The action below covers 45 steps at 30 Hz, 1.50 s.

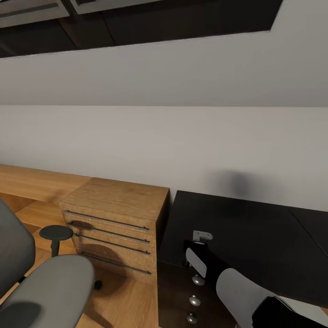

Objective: In the bedroom, organize the workspace by keeping the computer under the desk, ensuring the monitor is on the desk, placing the keyboard on the desk next to the monitor, placing the mouse on the desk next to the keyboard, moving the folder from the swivel chair onto the desk next to the mouse, stacking the notebook on top of the folder with the pen on top of the notebook, and positioning the swivel chair next to the desk.

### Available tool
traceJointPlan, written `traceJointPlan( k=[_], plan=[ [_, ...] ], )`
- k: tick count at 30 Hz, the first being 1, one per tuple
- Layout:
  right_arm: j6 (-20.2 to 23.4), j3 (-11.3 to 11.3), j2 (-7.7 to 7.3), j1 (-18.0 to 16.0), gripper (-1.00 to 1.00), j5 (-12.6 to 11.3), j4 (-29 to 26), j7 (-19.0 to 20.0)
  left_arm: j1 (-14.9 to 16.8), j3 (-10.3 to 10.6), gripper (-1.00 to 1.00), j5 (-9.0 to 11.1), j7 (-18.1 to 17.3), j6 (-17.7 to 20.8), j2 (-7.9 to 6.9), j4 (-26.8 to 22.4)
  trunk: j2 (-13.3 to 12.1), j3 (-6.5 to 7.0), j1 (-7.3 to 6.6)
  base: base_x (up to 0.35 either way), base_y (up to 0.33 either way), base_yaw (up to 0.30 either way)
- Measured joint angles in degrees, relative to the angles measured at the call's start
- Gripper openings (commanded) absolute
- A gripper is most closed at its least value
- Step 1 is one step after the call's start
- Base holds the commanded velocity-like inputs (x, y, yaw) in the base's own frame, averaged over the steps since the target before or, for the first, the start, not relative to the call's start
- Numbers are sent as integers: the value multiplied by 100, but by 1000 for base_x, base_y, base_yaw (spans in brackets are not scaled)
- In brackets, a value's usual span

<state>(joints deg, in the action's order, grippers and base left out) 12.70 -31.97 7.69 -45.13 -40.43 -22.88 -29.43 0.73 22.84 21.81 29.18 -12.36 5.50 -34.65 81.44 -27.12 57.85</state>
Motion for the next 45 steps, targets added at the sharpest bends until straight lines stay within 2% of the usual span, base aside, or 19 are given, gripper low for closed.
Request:
traceJointPlan(
  k=[37, 45],
  plan=[
    [-11, 4, -4, 0, -100, -35, -9, -12, 0, 24, 100, -6, -16, -6, 4, 0, 0, 0, 0, 0, 0, 0],
    [-27, 14, -20, 2, -100, -54, -125, -30, 0, 30, 100, -24, -41, -9, 8, 4, -320, 143, -175, 0, 0, 0]
  ],
)
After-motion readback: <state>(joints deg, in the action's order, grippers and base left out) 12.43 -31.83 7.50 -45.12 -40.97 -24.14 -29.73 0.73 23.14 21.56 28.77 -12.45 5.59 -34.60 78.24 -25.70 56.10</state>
